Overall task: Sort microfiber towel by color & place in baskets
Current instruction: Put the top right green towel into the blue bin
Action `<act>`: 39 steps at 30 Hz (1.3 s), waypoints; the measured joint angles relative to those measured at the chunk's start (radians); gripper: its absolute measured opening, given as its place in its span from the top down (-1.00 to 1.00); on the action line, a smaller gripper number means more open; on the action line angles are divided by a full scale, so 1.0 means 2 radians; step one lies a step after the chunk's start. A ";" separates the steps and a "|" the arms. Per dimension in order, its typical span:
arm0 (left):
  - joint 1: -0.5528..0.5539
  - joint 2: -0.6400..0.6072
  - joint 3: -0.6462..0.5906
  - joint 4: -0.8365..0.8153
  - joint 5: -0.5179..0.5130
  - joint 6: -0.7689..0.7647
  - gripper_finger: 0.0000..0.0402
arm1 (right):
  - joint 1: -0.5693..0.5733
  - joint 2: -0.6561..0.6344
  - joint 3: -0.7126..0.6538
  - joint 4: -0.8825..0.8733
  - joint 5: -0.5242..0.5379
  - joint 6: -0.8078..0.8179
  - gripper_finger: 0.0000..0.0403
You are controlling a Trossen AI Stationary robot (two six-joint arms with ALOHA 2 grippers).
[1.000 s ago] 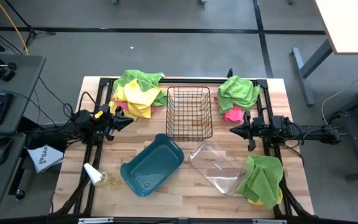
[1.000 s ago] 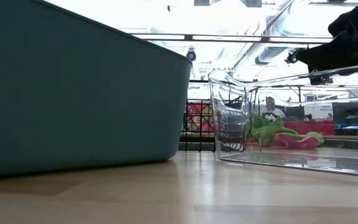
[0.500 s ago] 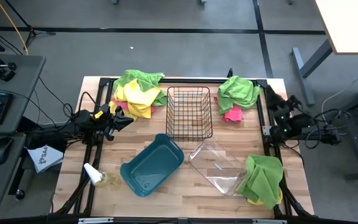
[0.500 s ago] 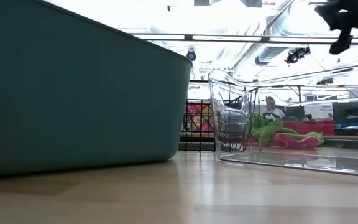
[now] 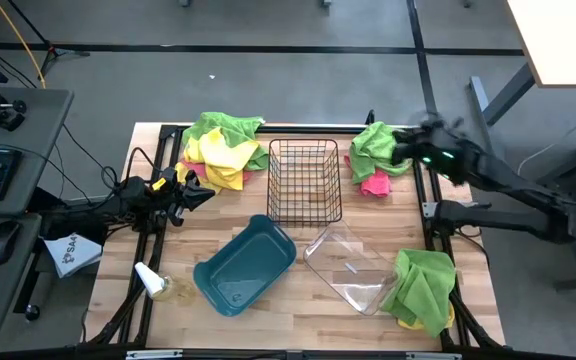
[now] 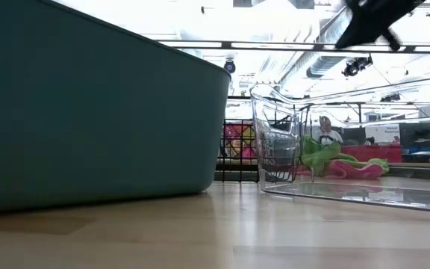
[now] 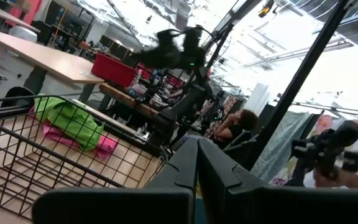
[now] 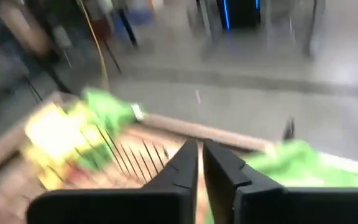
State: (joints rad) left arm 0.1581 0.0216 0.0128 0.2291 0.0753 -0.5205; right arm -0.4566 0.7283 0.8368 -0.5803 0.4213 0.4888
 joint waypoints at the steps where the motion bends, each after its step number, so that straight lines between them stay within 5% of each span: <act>1: 0.000 0.000 0.000 0.000 0.000 0.000 1.00 | -0.023 0.027 0.000 -0.001 -0.028 -0.007 0.79; 6: 0.000 0.000 0.000 0.000 0.000 0.000 1.00 | -0.123 0.158 -0.007 0.006 -0.123 -0.028 0.33; 11: 0.000 0.000 0.000 0.000 0.000 0.000 1.00 | -0.156 0.252 -0.006 0.015 -0.229 -0.007 -0.09; 16: 0.000 0.000 0.000 0.000 0.000 0.000 1.00 | -0.157 0.304 -0.006 0.053 -0.237 0.052 -0.25; 26: 0.000 0.000 0.000 0.000 0.000 0.000 1.00 | -0.158 0.357 -0.005 0.116 -0.184 0.134 -0.26; 30: 0.000 0.000 0.000 0.000 0.000 0.000 1.00 | -0.158 0.363 -0.005 0.151 -0.186 0.122 -0.08; 35: 0.000 0.000 0.000 0.000 0.000 0.000 1.00 | -0.160 0.310 -0.005 0.160 -0.193 0.074 0.82; 39: 0.000 0.000 0.000 0.000 0.000 0.000 1.00 | -0.182 0.242 0.018 0.144 -0.242 0.052 0.92</act>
State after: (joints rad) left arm 0.1585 0.0214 0.0128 0.2287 0.0753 -0.5209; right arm -0.8197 1.2117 0.8725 -0.2929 -0.0621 0.5925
